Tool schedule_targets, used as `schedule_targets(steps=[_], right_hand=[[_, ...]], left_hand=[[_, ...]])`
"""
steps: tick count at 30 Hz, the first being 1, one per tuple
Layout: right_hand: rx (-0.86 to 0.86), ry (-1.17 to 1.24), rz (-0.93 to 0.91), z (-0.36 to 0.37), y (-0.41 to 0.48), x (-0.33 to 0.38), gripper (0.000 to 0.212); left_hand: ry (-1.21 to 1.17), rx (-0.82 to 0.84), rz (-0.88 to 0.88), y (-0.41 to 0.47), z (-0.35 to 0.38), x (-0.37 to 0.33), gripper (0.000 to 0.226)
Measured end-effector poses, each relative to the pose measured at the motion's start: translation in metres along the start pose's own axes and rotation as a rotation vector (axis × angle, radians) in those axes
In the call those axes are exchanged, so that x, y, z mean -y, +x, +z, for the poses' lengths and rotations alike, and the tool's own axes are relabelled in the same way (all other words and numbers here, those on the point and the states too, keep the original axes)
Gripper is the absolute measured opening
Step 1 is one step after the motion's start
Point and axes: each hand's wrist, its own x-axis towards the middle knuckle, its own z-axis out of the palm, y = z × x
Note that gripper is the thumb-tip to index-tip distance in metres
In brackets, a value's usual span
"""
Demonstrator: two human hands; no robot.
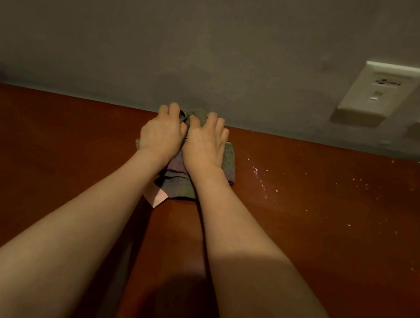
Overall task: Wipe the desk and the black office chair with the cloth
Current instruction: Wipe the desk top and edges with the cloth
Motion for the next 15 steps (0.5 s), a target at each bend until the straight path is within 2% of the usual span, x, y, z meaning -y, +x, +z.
schedule_targets(steps=[3,15], right_hand=[[-0.021,-0.015,0.032,-0.003,-0.002,-0.009,0.037],[-0.020,-0.066,0.133,-0.054,-0.040,-0.103,0.036]], left_hand=[[0.057,0.015,0.013,-0.004,-0.002,-0.016,0.034],[-0.055,0.061,0.095,-0.028,0.000,-0.123,0.035]])
